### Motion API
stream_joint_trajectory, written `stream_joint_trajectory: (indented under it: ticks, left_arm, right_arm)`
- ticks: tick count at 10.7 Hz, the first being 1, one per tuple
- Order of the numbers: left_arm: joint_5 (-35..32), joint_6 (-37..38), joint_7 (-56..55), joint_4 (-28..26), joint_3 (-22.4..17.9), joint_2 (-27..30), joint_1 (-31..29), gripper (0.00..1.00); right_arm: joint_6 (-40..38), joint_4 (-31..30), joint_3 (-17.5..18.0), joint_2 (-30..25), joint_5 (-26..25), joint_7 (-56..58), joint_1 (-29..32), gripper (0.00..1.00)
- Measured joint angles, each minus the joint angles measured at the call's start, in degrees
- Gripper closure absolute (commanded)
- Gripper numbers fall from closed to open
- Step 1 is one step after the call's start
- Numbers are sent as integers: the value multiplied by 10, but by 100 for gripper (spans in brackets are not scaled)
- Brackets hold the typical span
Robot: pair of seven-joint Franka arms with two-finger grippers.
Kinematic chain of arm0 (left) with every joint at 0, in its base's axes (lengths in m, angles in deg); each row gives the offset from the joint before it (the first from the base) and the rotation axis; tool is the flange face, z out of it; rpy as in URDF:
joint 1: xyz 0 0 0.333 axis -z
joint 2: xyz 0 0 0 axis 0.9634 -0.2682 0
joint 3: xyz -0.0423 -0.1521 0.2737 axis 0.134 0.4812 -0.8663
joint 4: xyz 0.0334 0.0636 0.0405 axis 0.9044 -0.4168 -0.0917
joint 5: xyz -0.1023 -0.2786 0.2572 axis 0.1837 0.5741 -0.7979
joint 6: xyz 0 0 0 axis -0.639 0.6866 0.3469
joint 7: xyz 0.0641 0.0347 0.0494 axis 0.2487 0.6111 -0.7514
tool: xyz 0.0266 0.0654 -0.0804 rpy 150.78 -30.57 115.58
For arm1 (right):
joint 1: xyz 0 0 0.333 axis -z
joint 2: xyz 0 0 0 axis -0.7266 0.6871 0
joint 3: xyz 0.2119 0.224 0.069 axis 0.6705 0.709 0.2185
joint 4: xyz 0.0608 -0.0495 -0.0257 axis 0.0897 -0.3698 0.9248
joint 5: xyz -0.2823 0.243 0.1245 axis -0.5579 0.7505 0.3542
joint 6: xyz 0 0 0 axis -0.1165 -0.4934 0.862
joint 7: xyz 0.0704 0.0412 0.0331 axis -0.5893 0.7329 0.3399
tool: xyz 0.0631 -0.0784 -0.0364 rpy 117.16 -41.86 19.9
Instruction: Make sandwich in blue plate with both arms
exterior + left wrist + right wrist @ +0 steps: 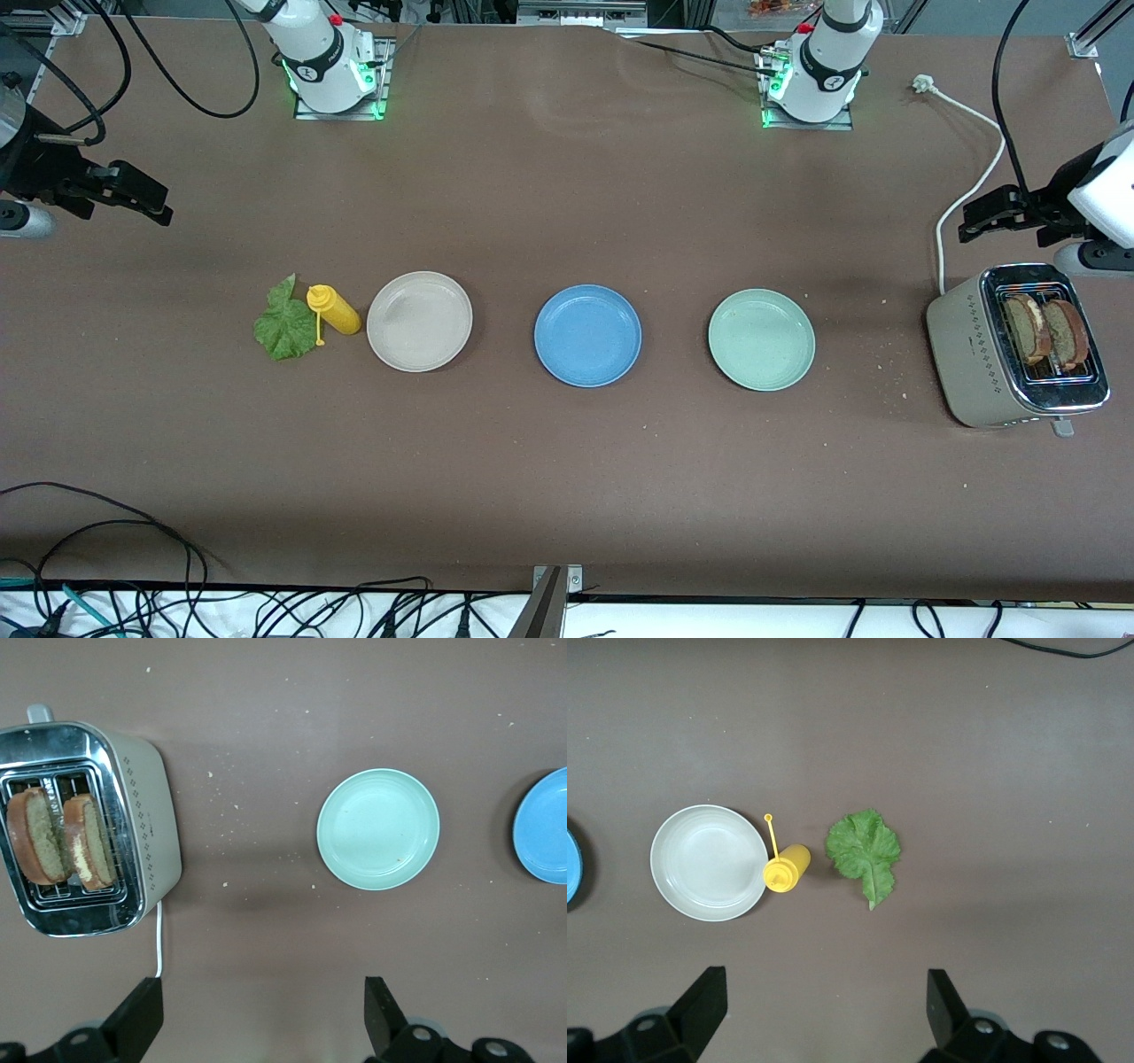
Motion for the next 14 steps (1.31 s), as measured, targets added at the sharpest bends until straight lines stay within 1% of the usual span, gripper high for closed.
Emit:
stream_joint_trajectory:
  ticks: [1,4,6,7,8,10,12,14]
  left_arm:
    - [0,-5,0,0,-7,-6,-6,0]
    - [-1,-45,11,-1,-13,-38,-71,0]
    - [-49,-89,51,-2,-14,-68,-86,0]
    - [-55,-110,60,-3,-14,-86,-92,0]
    - [-56,-132,66,-3,-13,-105,-105,0]
    - [-27,-146,105,-6,-13,-142,-137,0]
    - [-22,-148,110,-8,-11,-170,-143,0]
    - [-38,-148,79,-15,-5,-181,-133,0]
  right_arm:
    - [0,0,1,0,0,0,-1,0]
    - [0,1,1,-1,0,0,-3,0]
    - [0,1,2,-1,0,0,-4,0]
    - [0,2,2,-1,0,0,-4,0]
    - [0,2,3,-1,0,0,-5,0]
    - [0,2,6,-1,0,0,-6,0]
    - [0,2,6,-1,0,0,-6,0]
    - [0,2,6,-1,0,0,-6,0]
